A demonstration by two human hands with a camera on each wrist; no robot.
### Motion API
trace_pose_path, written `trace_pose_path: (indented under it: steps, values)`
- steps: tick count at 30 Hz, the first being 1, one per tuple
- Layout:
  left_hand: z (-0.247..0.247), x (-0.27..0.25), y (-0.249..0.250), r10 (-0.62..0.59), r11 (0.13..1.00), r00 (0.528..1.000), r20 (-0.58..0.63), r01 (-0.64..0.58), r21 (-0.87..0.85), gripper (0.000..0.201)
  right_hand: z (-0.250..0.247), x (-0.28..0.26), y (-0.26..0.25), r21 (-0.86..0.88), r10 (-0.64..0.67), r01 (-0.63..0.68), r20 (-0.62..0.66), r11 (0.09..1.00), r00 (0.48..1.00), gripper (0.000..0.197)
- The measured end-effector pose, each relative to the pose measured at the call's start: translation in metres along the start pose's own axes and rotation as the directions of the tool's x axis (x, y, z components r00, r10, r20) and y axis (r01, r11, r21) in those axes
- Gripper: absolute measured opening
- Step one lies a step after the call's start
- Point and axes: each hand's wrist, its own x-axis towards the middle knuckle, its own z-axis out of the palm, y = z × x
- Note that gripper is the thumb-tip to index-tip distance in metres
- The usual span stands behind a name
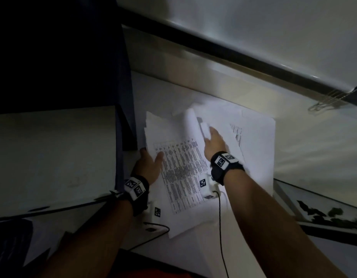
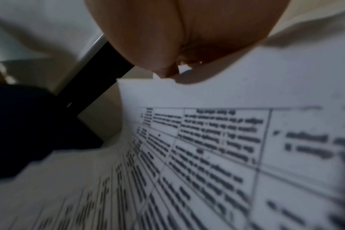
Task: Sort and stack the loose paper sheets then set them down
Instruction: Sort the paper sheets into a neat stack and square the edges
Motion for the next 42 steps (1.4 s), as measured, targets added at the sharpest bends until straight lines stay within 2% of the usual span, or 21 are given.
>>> trace_pose_path:
  steps: [2,4,5,6,8,10,12,14,16,17,20,24,26,29,33,36,38,40,42]
  values:
    - [0.001,0.002,-0.001,0.007,1.000,0.999,-0.035,-0.007,0.000,0.060,-0.003,0.003,-0.004,0.073,0.043,-0.036,-0.102,0.997,0.994,0.056]
    - [0.000,0.003,-0.007,0.016,0.999,0.998,-0.055,-0.018,-0.030,0.061,-0.015,0.004,0.012,-0.039,0.128,-0.142,-0.244,0.989,0.961,0.060]
    - [0.001,0.002,-0.010,0.034,0.998,0.998,-0.058,-0.037,-0.046,0.060,-0.016,0.001,0.021,-0.127,0.161,-0.198,-0.257,0.972,0.953,0.058]
    - [0.002,0.000,-0.012,0.048,0.997,0.997,-0.058,-0.051,-0.060,0.058,-0.013,-0.005,0.029,-0.215,0.154,-0.201,-0.218,0.956,0.964,0.055]
    - [0.005,-0.005,-0.016,0.060,0.993,0.995,-0.083,-0.068,-0.101,0.051,0.000,-0.016,0.042,-0.281,0.042,-0.071,-0.105,0.957,0.994,0.048]
    - [0.003,-0.009,-0.015,0.071,0.989,0.990,-0.123,-0.086,-0.124,0.048,0.002,-0.022,0.050,-0.235,-0.030,-0.003,-0.138,0.972,0.990,0.043]
    - [-0.005,-0.010,-0.019,0.083,0.982,0.980,-0.183,-0.112,-0.154,0.050,-0.011,-0.020,0.055,-0.223,0.060,-0.114,-0.233,0.968,0.971,0.047]
    - [-0.011,-0.009,-0.027,0.075,0.971,0.969,-0.237,-0.125,-0.202,0.049,-0.023,-0.020,0.063,-0.305,0.152,-0.206,-0.192,0.930,0.970,0.056]
    - [-0.012,-0.011,-0.033,0.067,0.949,0.965,-0.252,-0.140,-0.284,0.045,-0.030,-0.021,0.067,-0.386,0.121,-0.171,-0.151,0.907,0.981,0.059]
    - [-0.013,-0.013,-0.035,0.062,0.938,0.967,-0.246,-0.140,-0.317,0.045,-0.031,-0.020,0.070,-0.367,0.085,-0.134,-0.149,0.921,0.985,0.058]
    - [-0.011,-0.011,-0.037,0.046,0.929,0.978,-0.204,-0.117,-0.352,0.043,-0.040,-0.016,0.075,-0.124,0.056,-0.076,-0.160,0.989,0.986,0.050]
    - [-0.006,-0.010,-0.026,0.079,0.922,0.984,-0.158,-0.132,-0.363,0.040,-0.051,-0.020,0.080,-0.138,0.002,-0.030,-0.196,0.990,0.981,0.031]
    - [-0.003,-0.009,-0.022,0.090,0.923,0.985,-0.149,-0.139,-0.359,0.039,-0.052,-0.023,0.082,-0.135,-0.031,0.004,-0.202,0.991,0.979,0.027]
    - [-0.004,-0.005,-0.025,0.108,0.938,0.990,-0.091,-0.132,-0.322,0.046,-0.048,-0.028,0.082,-0.118,-0.008,0.001,-0.058,0.993,0.998,0.037]
    - [-0.004,-0.001,-0.026,0.198,0.959,0.980,0.000,-0.194,-0.205,0.068,-0.037,-0.033,0.073,-0.153,-0.026,0.050,0.156,0.987,0.987,0.033]
    - [-0.003,0.004,-0.026,0.183,0.966,0.982,-0.041,-0.187,-0.180,0.060,-0.037,-0.033,0.073,-0.151,-0.026,0.055,0.187,0.987,0.982,0.031]
    - [-0.006,0.006,-0.028,0.175,0.961,0.983,-0.055,-0.182,-0.207,0.057,-0.047,-0.033,0.078,-0.171,0.005,0.029,0.195,0.985,0.981,0.040]
    - [-0.009,0.007,-0.033,0.156,0.959,0.985,-0.069,-0.168,-0.230,0.059,-0.053,-0.036,0.083,-0.214,0.047,0.005,0.238,0.977,0.970,0.053]
    - [-0.008,0.005,-0.034,0.147,0.950,0.988,-0.048,-0.154,-0.271,0.067,-0.045,-0.045,0.082,-0.310,0.063,0.040,0.317,0.950,0.946,0.049]
